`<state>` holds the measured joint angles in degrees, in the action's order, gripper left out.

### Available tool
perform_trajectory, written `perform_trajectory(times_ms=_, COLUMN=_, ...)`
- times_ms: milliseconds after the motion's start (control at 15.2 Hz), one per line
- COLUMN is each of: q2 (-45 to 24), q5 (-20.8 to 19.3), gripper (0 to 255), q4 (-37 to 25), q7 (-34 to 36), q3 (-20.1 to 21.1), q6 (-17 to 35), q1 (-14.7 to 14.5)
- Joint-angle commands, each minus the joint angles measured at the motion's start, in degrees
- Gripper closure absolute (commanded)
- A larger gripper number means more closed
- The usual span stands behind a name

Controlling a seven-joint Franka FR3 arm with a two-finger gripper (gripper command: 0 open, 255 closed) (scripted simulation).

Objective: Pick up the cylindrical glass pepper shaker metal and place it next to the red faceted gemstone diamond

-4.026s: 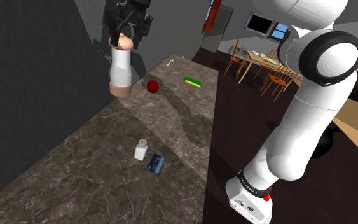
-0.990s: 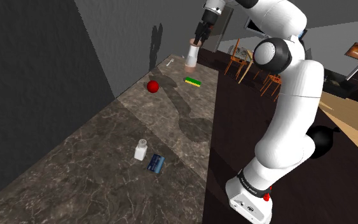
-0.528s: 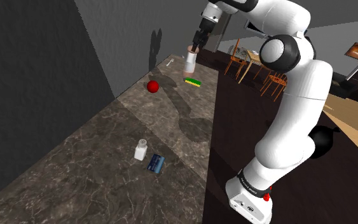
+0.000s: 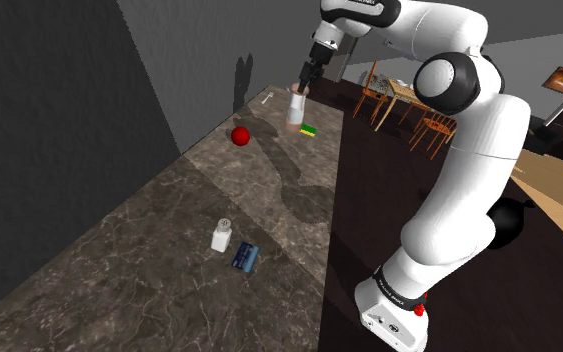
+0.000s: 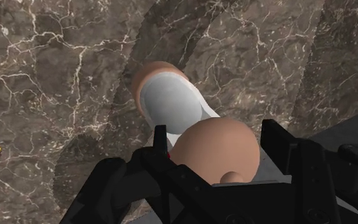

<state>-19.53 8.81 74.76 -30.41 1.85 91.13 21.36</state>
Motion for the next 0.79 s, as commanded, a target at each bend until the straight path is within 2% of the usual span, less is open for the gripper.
perform_trajectory(times_ms=0, q2=0.22, q5=0.02, gripper=255, q4=1.81, q7=-0.20, q3=0.00, q6=1.62, q1=-0.04)
perform_trajectory(times_ms=726, q2=0.63, q5=0.20, gripper=255, q4=10.85, q7=-1.43, q3=-0.01, q6=10.17, q1=-0.16)
